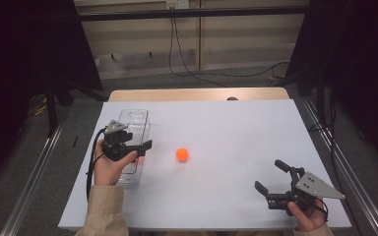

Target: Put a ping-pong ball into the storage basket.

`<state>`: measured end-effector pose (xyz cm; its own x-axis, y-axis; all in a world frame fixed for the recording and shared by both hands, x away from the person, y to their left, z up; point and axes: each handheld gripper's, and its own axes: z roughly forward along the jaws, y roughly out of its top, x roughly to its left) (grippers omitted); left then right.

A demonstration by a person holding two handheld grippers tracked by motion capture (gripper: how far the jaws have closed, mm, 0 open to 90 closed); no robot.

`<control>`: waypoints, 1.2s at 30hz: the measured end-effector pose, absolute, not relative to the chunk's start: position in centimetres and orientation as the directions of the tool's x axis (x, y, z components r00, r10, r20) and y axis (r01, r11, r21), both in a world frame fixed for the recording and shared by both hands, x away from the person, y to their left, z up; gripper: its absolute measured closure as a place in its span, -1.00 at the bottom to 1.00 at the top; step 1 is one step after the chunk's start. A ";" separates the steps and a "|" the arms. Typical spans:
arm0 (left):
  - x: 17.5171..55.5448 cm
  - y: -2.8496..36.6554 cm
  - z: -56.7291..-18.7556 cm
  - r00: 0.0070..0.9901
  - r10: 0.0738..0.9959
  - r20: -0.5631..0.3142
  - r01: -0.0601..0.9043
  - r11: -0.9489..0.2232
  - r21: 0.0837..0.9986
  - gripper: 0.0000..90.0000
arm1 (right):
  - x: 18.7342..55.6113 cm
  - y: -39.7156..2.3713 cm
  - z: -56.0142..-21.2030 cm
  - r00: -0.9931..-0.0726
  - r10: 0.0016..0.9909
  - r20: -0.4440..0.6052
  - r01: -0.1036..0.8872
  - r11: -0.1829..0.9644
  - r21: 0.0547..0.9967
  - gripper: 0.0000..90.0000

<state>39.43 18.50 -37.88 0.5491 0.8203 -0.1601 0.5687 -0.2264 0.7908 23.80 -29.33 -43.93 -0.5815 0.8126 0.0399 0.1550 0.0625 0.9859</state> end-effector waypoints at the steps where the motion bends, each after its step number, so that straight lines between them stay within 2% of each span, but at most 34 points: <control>1: 39.4 18.3 -37.8 0.552 0.818 -0.162 0.567 -0.225 0.792 -0.61 | 23.8 -29.3 -43.9 -0.581 0.813 0.040 0.155 0.062 0.986 -0.94; 11: 39.2 17.4 -37.8 0.571 0.805 -0.162 0.561 -0.238 0.793 -0.69 | 23.8 -29.3 -43.9 -0.582 0.812 0.039 0.154 0.063 0.986 -0.94; 36: 39.1 15.7 -37.8 0.608 0.772 -0.186 0.553 -0.243 0.797 -0.71 | 23.9 -29.3 -43.9 -0.583 0.811 0.041 0.156 0.063 0.986 -0.94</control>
